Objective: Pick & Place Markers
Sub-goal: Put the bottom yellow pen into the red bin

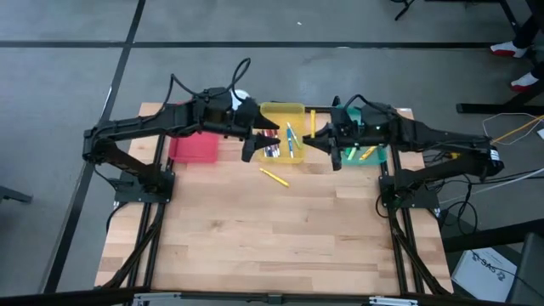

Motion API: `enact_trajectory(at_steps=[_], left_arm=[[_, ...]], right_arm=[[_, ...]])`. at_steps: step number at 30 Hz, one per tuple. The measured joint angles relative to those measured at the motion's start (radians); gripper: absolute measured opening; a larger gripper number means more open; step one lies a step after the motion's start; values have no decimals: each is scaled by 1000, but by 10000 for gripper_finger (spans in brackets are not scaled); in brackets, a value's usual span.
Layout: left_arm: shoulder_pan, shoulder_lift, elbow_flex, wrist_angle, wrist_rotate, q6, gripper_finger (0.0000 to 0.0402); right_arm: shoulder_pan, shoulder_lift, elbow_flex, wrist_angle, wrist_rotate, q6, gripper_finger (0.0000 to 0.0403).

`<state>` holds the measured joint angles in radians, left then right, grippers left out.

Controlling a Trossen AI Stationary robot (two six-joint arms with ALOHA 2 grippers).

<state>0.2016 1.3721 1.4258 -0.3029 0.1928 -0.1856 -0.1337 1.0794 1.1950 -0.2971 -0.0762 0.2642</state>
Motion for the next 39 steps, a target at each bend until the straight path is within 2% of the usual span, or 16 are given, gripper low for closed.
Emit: enact_trajectory(at_steps=[7, 13, 25, 33, 39], left_arm=[[-11, -6, 0, -37, -20, -2, 230], [-26, -7, 0, -38, -63, -3, 230], [-25, -7, 0, -37, -69, -14, 230], [-25, -7, 0, -38, -71, -14, 230], [-25, -6, 0, -38, -85, -15, 230]], right_arm=[[-1, -48, 0, -196, 72, 35, 29], [-29, -60, 0, -271, 190, 38, 29], [-311, -55, 0, -446, 212, 58, 29], [-497, -55, 0, -578, 216, 132, 29], [-585, -55, -47, -613, 216, 221, 29]])
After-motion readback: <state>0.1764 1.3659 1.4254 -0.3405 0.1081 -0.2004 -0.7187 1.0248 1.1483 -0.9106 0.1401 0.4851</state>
